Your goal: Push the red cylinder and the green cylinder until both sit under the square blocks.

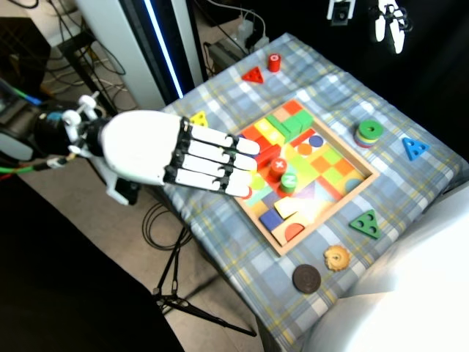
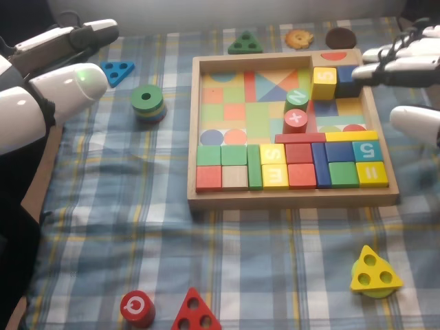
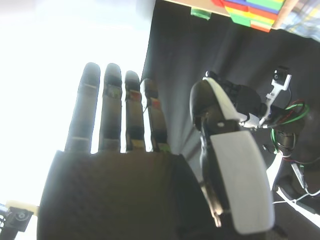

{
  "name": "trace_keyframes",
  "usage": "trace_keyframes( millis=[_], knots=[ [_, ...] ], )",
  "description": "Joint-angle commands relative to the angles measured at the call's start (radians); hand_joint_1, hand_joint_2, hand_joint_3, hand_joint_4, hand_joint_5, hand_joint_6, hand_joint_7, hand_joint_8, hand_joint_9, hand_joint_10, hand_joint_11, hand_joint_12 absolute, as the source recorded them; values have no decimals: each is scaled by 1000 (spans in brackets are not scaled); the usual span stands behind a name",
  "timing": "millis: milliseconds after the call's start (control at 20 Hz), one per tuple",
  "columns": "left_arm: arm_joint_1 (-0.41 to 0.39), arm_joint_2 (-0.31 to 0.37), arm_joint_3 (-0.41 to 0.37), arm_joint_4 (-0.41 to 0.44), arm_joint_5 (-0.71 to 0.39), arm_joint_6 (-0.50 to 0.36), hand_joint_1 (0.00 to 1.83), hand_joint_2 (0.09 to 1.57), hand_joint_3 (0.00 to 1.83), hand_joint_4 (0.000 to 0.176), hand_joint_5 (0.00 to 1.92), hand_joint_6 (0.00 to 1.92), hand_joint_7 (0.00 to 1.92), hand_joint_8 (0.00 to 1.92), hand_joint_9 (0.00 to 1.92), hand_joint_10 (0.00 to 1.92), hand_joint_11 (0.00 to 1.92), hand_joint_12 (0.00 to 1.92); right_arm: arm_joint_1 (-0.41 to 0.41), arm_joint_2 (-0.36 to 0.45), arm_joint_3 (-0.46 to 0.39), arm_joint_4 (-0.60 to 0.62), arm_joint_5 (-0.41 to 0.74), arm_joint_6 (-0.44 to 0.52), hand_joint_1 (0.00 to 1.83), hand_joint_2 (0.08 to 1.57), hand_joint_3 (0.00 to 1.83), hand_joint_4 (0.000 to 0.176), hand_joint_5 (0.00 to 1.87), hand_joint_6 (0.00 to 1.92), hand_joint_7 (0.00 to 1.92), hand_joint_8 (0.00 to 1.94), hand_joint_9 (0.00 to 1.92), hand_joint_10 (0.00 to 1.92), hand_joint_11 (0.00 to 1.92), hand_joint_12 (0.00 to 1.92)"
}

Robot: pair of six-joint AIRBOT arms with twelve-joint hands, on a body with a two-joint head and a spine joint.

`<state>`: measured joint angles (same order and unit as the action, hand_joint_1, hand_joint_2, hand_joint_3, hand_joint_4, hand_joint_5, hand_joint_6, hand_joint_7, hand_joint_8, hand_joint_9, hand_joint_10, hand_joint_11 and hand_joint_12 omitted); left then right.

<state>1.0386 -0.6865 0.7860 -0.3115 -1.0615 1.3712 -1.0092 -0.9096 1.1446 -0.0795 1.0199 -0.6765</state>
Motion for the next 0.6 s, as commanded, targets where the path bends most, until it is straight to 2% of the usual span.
trace_keyframes(
  millis=[0,100,300,350,400,450,500,550],
  knots=[
    [-8,-2,1,4,-116,-7,37,1294,6,155,302,4,251,3,216,7,33,258,21,-2,10,22,111,11,1,1454,12,0,526,6,431,6,407,19,198,519],
    [-8,-3,1,4,-115,-7,22,1295,4,157,303,2,243,0,213,3,36,255,53,-14,21,-9,85,15,0,1451,7,0,525,4,426,3,400,13,194,516],
    [-6,-5,2,4,-114,-7,7,1303,4,154,307,2,259,5,235,8,46,253,160,-73,87,-152,-2,122,0,1439,0,0,474,0,330,0,288,0,99,491],
    [-6,-4,2,4,-114,-7,1,1312,6,156,300,0,258,3,239,8,50,252,182,-81,92,-177,-27,123,0,1392,2,19,436,0,259,0,222,0,19,540],
    [-6,-4,2,4,-114,-7,23,1325,7,148,299,0,245,1,232,3,33,241,214,-94,103,-216,-64,124,0,1328,0,67,406,0,172,0,153,0,3,546],
    [-6,-4,2,4,-115,-7,49,1332,6,149,266,0,242,0,235,3,35,239,236,-107,114,-248,-92,131,0,1280,0,102,388,0,117,0,104,0,0,523],
    [-6,-4,2,4,-115,-7,55,1335,6,148,245,0,246,2,242,5,39,239,262,-124,129,-295,-119,158,0,1252,0,122,378,0,89,0,81,0,0,514],
    [-5,-4,2,4,-115,-7,37,1340,6,144,216,0,247,1,242,4,41,238,272,-136,141,-320,-129,183,0,1222,0,136,370,1,65,4,41,8,0,348]
  ],
)
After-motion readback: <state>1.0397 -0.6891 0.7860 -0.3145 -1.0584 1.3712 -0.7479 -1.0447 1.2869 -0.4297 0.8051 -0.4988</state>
